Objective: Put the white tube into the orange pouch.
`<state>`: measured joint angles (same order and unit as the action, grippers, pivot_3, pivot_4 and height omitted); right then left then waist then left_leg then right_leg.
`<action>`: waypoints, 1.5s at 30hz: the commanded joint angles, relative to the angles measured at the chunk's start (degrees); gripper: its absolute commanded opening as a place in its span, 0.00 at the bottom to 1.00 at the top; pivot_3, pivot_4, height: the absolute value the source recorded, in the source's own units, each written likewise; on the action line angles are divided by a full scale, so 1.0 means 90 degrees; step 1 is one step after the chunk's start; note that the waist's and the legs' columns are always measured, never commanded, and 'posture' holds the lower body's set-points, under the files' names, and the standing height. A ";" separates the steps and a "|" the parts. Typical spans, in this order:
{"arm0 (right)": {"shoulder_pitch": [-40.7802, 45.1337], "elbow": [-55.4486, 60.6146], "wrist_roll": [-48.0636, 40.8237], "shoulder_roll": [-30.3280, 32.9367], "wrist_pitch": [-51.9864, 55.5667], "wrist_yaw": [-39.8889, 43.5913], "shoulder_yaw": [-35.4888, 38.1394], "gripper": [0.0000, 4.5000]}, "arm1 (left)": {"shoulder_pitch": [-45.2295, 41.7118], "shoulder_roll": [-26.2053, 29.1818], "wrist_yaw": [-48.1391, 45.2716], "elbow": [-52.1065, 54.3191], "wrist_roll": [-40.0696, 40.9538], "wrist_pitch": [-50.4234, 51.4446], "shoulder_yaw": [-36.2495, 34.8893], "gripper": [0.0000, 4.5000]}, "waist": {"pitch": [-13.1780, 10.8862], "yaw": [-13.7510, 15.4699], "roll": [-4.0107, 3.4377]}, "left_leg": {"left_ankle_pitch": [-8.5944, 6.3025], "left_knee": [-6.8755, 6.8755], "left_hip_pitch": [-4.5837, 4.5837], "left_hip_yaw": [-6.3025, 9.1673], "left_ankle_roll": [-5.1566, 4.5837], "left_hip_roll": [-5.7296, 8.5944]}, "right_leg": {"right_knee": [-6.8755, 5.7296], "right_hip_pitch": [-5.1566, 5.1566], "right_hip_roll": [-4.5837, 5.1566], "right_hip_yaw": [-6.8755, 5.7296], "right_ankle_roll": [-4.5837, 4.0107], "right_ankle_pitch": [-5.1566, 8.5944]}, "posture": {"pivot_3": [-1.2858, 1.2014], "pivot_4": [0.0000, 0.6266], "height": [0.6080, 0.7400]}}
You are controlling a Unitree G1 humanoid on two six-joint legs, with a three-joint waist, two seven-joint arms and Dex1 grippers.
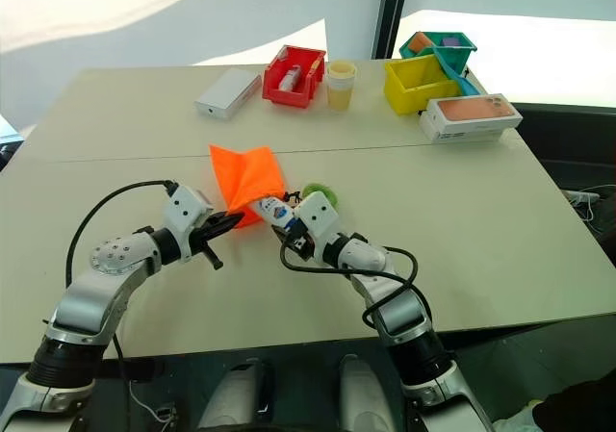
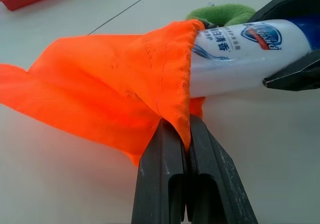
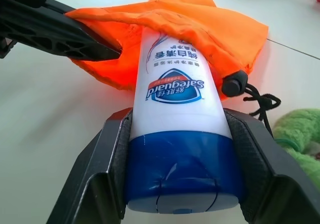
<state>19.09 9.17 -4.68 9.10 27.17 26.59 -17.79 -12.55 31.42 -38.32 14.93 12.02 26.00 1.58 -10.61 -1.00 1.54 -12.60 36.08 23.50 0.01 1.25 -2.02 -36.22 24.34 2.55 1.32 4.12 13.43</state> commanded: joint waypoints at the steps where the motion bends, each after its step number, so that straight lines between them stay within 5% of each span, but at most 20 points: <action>1: 0.0226 -0.0025 0.0060 -0.0200 -0.0039 -0.0102 -0.0087 0.47 | 0.0002 -0.0001 -0.0023 0.0350 0.0082 0.0029 0.0032 0.00 | 0.0000 -0.0004 0.0000 | 0.0000 -0.0001 0.0000 0.0000 0.0000 0.0000 | 0.0000 0.0000 0.0000 0.0000 0.0000 0.0000 | 0.52 0.24 1.00; 22: 0.1742 -0.2003 0.0646 -0.1321 0.0039 -0.1078 -0.0044 0.47 | 0.0302 0.0156 -0.0306 0.0572 0.0078 -0.0095 0.0217 0.00 | -0.0001 -0.0024 -0.0001 | 0.0000 -0.0003 -0.0001 0.0001 0.0000 -0.0002 | -0.0001 0.0002 -0.0001 0.0000 -0.0002 -0.0001 | 0.52 0.24 1.00; 27: 0.1612 -0.1781 0.0648 -0.1250 0.0072 -0.0986 -0.0056 0.99 | 0.0421 0.0074 -0.0178 0.0536 0.0256 -0.0024 -0.0058 0.00 | -0.0001 -0.0031 -0.0002 | 0.0000 -0.0005 0.0000 0.0000 0.0000 -0.0002 | -0.0001 0.0004 0.0000 0.0001 -0.0001 -0.0001 | 0.52 0.24 1.00; 38: 0.0605 -0.0063 0.0291 -0.0330 0.0412 0.0016 -0.0075 0.99 | 0.0373 -0.0352 0.0017 0.0218 0.1265 0.0572 -0.0855 0.00 | -0.0001 -0.0022 -0.0002 | 0.0000 -0.0002 0.0001 0.0001 0.0000 -0.0002 | -0.0001 0.0005 -0.0001 0.0000 0.0000 0.0000 | 0.52 0.24 1.00; 41: 0.0467 0.0106 0.0211 -0.0144 0.0481 0.0095 0.0035 0.81 | 0.0363 -0.0310 -0.0015 0.0137 0.1363 0.0605 -0.0881 0.00 | -0.0001 -0.0016 -0.0002 | 0.0000 -0.0003 0.0001 0.0002 0.0000 -0.0002 | -0.0001 0.0005 -0.0002 -0.0001 -0.0001 0.0000 | 0.52 0.24 1.00; 45: 0.0322 0.0215 0.0161 0.0040 0.0635 0.0214 0.0008 0.35 | 0.0319 -0.0279 -0.0061 -0.0025 0.1395 0.0577 -0.0891 0.00 | -0.0001 -0.0019 -0.0002 | 0.0000 -0.0003 0.0001 0.0001 0.0000 -0.0001 | -0.0001 0.0005 -0.0001 0.0000 0.0000 0.0000 | 0.52 0.24 1.00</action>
<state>21.87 8.41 -2.50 9.77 32.65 28.28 -17.99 -8.98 28.57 -38.61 14.02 23.64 31.72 -5.35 -10.62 -1.17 1.52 -12.60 36.04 23.50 0.02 1.25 -2.03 -36.23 24.38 2.54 1.31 4.11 13.44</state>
